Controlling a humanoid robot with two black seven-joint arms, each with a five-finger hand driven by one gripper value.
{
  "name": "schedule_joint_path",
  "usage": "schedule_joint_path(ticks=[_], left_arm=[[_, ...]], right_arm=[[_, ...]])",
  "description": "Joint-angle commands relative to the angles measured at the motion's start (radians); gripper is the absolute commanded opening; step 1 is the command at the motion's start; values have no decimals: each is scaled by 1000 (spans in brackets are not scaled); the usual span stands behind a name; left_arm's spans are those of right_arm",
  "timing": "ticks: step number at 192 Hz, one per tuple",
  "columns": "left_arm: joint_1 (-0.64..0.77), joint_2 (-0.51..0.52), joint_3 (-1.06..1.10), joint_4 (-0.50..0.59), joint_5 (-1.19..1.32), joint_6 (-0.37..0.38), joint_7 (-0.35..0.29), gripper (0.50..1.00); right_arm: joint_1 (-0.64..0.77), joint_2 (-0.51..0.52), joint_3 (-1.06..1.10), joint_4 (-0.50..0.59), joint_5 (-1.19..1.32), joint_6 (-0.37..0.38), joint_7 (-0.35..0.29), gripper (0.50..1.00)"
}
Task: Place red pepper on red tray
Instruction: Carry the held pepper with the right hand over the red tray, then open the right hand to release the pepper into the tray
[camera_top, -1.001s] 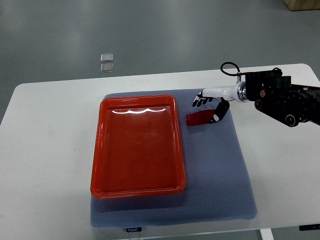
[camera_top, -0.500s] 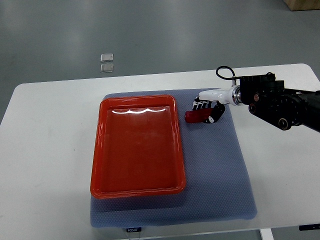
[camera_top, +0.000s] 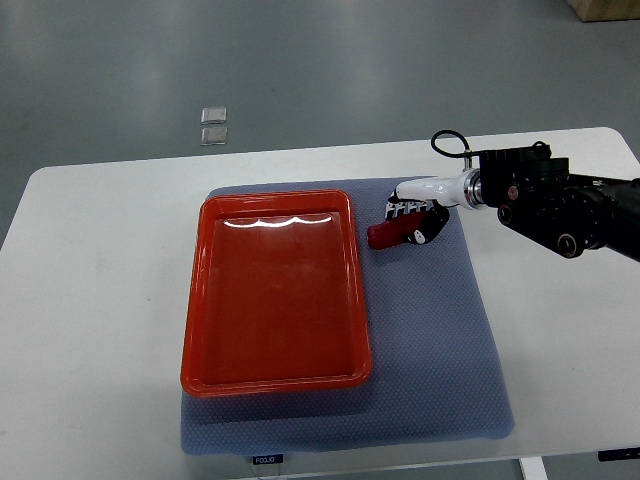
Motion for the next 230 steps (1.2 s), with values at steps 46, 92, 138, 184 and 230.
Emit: schedule_joint_path(ticks=[46,92,138,184,230], left_arm=[[0,0,1,0,0,0,0,1000],[0,0,1,0,0,0,0,1000],[0,0,1,0,0,0,0,1000],[0,0,-1,0,0,0,0,1000],[0,0,-1,0,0,0,0,1000]], right_arm=[[45,-28,21,3,25,0,73,500],[102,-10,21,34,50,0,158,500],[114,87,13,78,45,0,207,500],[105,232,-43,69,27,-6,199,500],[90,239,-86,66,39,-11,193,517]])
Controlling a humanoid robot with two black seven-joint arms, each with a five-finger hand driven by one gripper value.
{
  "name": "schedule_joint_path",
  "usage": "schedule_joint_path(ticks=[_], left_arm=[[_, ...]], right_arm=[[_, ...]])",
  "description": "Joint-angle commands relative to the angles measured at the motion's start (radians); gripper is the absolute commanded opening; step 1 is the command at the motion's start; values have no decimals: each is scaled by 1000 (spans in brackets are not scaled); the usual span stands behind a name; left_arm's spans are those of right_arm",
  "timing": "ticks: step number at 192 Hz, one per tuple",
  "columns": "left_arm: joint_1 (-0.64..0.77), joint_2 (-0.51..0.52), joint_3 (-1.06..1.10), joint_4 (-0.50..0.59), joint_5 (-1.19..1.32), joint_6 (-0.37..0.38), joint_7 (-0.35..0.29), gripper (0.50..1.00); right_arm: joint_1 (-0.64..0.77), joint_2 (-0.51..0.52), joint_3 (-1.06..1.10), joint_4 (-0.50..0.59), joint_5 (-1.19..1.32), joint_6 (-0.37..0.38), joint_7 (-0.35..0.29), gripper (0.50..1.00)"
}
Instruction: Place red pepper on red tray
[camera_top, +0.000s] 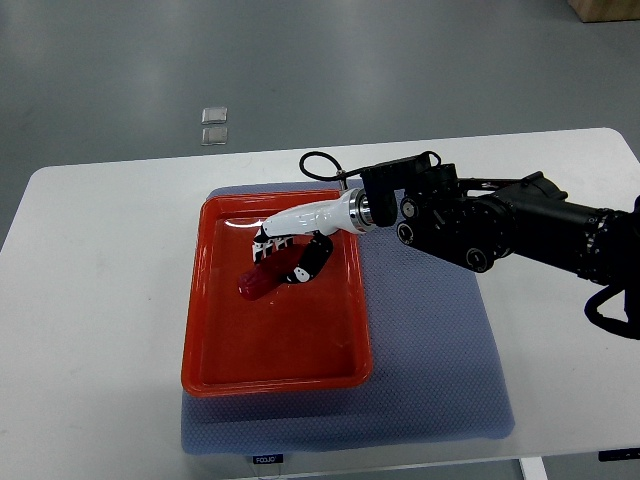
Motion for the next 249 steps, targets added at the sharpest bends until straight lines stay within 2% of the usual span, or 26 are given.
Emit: schedule_joint_path(ticks=[1,2,3,4,5,6,7,8,9,10,11,12,13,16,17,27,37,91,134,158,170,181,200,249], left_arm=[[0,0,-1,0,0,0,0,1000],[0,0,-1,0,0,0,0,1000],[0,0,-1,0,0,0,0,1000],[0,0,-1,0,0,0,0,1000],[0,0,-1,0,0,0,1,1000],[0,0,-1,0,0,0,1,1000],[0,0,1,0,0,0,0,1000],[0,0,1,0,0,0,0,1000],[0,0,-1,0,0,0,0,1000],[0,0,-1,0,0,0,0,1000],[0,0,-1,0,0,0,0,1000],[0,0,-1,0,0,0,0,1000],[0,0,1,0,0,0,0,1000],[0,0,1,0,0,0,0,1000],[0,0,-1,0,0,0,0,1000],[0,0,1,0,0,0,0,1000],[0,0,1,0,0,0,0,1000],[0,0,1,0,0,0,1,1000],[0,0,1,0,0,0,0,1000],[0,0,1,0,0,0,0,1000],[0,0,-1,0,0,0,0,1000],[0,0,1,0,0,0,0,1000],[0,0,-1,0,0,0,1,1000],[0,0,1,0,0,0,0,1000]], right_arm=[[-4,-3,-5,1,12,-2,-1,517],[-4,-3,-5,1,12,-2,-1,517],[-3,-4,-5,1,12,-2,-1,567],[-3,-4,-5,1,12,-2,-1,568],[-4,-6,-3,1,13,0,-1,614],[-4,-6,-3,1,13,0,-1,615],[-4,-7,-5,1,13,0,-1,653],[-4,-7,-5,1,13,0,-1,654],[-3,-9,-3,1,13,0,-1,690],[-3,-9,-3,1,13,0,-1,690],[-4,-10,-3,1,13,0,-1,723],[-4,-10,-3,1,13,0,-1,723],[-4,-12,-3,1,13,0,-1,752],[-4,-13,-2,1,15,0,-1,772],[-4,-15,-2,1,17,0,-1,795],[-4,-20,4,1,20,1,-1,860],[-4,-21,7,1,21,0,-1,881],[-41,-92,158,1,175,15,-4,889],[-150,-207,308,-5,495,107,-15,891],[-210,-214,382,-48,649,113,-19,891],[-237,-213,414,-91,744,121,-59,891],[-259,-211,442,-128,854,139,-142,891],[-294,-208,474,-174,1035,170,-235,891],[-319,-205,481,-212,1419,219,-321,891]])
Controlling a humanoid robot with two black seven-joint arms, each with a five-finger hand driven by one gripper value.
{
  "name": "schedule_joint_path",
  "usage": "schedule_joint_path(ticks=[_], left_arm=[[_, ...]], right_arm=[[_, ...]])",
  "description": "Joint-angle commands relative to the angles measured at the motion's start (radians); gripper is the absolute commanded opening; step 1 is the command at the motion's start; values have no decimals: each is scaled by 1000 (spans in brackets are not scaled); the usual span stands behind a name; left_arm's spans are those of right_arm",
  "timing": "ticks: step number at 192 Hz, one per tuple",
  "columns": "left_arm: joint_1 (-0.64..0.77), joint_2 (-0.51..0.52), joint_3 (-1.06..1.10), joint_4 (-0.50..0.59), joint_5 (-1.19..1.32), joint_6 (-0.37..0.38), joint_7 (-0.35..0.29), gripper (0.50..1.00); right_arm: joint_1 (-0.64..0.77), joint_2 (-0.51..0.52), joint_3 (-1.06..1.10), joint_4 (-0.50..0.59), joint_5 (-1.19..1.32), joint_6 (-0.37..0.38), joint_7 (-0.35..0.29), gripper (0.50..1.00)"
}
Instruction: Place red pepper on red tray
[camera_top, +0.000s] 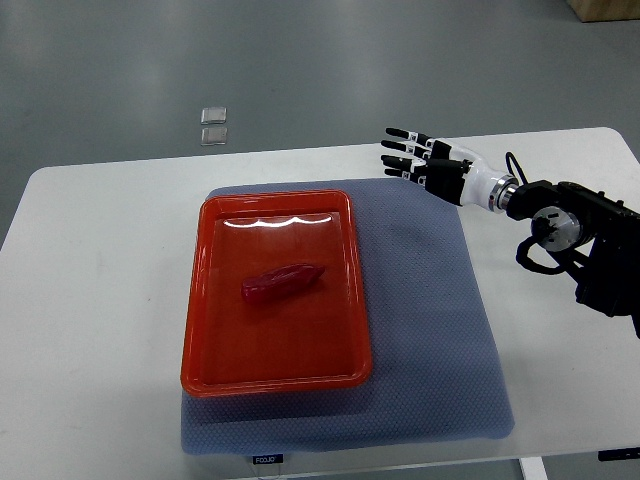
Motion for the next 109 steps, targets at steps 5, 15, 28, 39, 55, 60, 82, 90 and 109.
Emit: schedule_joint_path(ticks=[5,15,28,39,55,60,82,90,109], left_arm=[[0,0,-1,0,0,0,0,1000],[0,0,-1,0,0,0,0,1000],[0,0,-1,0,0,0,1,1000],[0,0,1,0,0,0,0,1000],[0,0,1,0,0,0,0,1000],[0,0,-1,0,0,0,0,1000],[0,0,-1,0,0,0,0,1000],[0,0,-1,0,0,0,0,1000],[0,0,-1,0,0,0,0,1000]], right_arm=[[-8,3,0,-4,173,16,-48,891],[-8,5,0,-4,237,16,-61,891],[-8,8,0,-4,274,16,-61,895],[-9,11,0,-6,276,7,-51,907],[-11,11,-1,-10,271,-4,-45,915],[-14,11,-1,-15,271,-4,-45,917],[-23,11,-4,-35,270,2,-45,917],[-23,9,-6,-38,270,2,-45,917],[-26,5,-7,-38,268,2,-44,917]])
